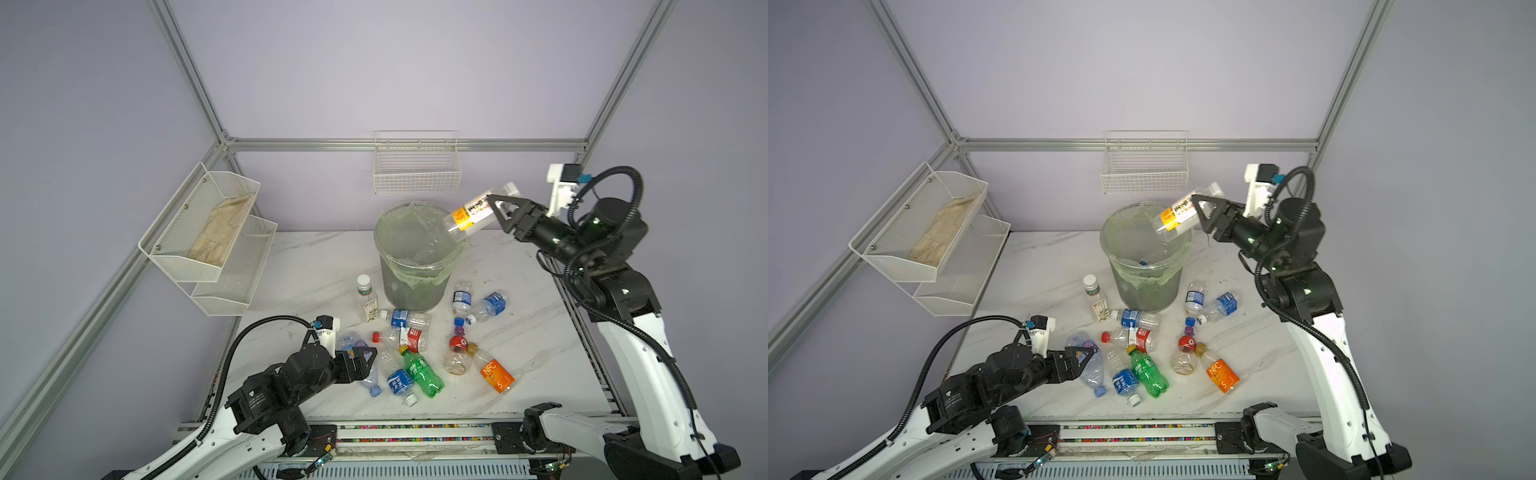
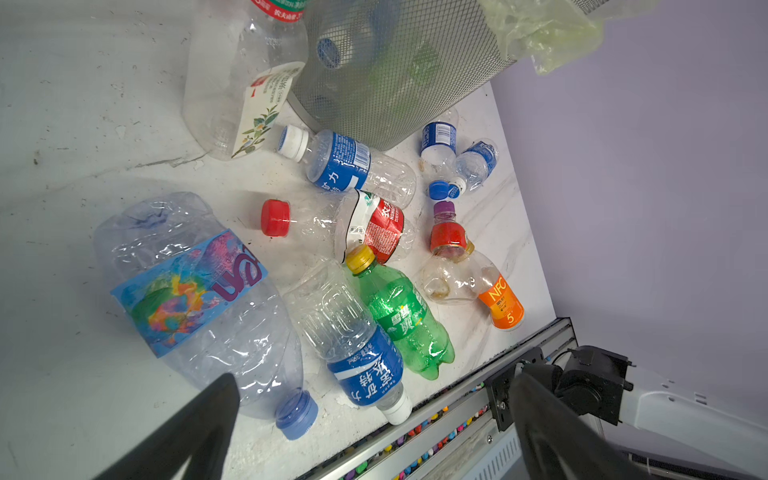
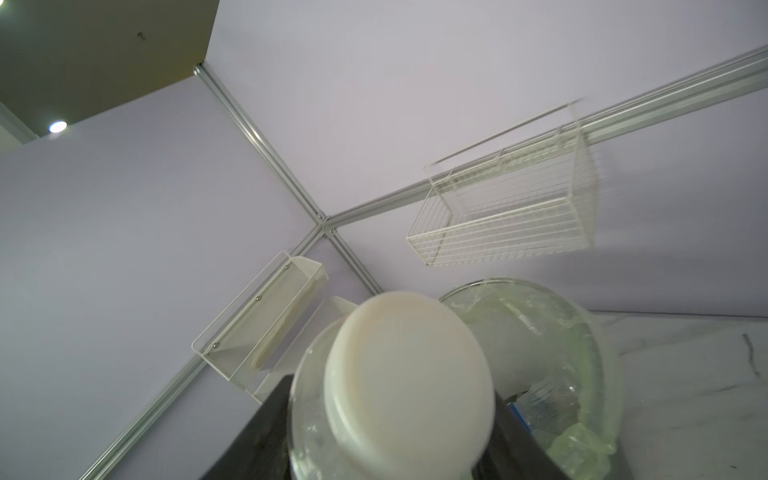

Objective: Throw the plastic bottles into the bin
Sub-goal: 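Carry the yellow-labelled bottle with the right gripper over the bin, then open the right gripper to drop the bottle into the bin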

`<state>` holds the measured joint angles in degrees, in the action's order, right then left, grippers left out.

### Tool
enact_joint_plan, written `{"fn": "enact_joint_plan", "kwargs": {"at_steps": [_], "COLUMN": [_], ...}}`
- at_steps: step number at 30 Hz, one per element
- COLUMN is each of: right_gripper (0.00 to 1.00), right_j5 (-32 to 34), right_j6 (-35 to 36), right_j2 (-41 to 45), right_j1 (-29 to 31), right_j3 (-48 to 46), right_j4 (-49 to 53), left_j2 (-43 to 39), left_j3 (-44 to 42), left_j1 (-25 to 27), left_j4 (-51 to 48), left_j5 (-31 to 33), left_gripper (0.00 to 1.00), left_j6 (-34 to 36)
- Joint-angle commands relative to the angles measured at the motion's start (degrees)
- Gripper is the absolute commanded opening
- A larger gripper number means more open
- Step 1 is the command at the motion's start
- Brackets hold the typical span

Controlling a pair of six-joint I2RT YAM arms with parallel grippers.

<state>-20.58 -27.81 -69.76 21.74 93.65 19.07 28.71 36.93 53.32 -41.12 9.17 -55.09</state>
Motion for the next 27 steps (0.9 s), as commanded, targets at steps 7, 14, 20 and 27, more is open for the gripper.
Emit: {"fn": "enact_joint_plan", "kwargs": {"at_steps": [7, 14, 20, 27], "right_gripper": [0.00, 0.00, 0.00, 0.98], "right_j5": [23.0, 36.0, 39.3, 49.7], "right_j6": [5.8, 10.1, 11.6, 10.8], "right_j2": [-5.5, -14.9, -24.9, -31.7], "right_j1": [9.9, 16.5, 16.8, 21.6], "right_j3": [6.1, 17.9, 24.7, 33.7], "right_j4": [3.3, 10.5, 15.3, 25.5], "left_j2": [-6.3, -4.8, -3.8, -6.0], "left_j3": [-2.4, -2.2, -1.8, -1.5], "left_j1": [2.8, 2.8, 2.8, 2.8], "left_j4": [1.0, 0.7, 0.7, -1.5], "left_j5": [3.4, 4.0, 3.9, 4.7], "left_gripper": [1.00, 1.00, 1.00, 1.00], "left_j6": [-2.4, -1.1, -0.3, -0.2]}}
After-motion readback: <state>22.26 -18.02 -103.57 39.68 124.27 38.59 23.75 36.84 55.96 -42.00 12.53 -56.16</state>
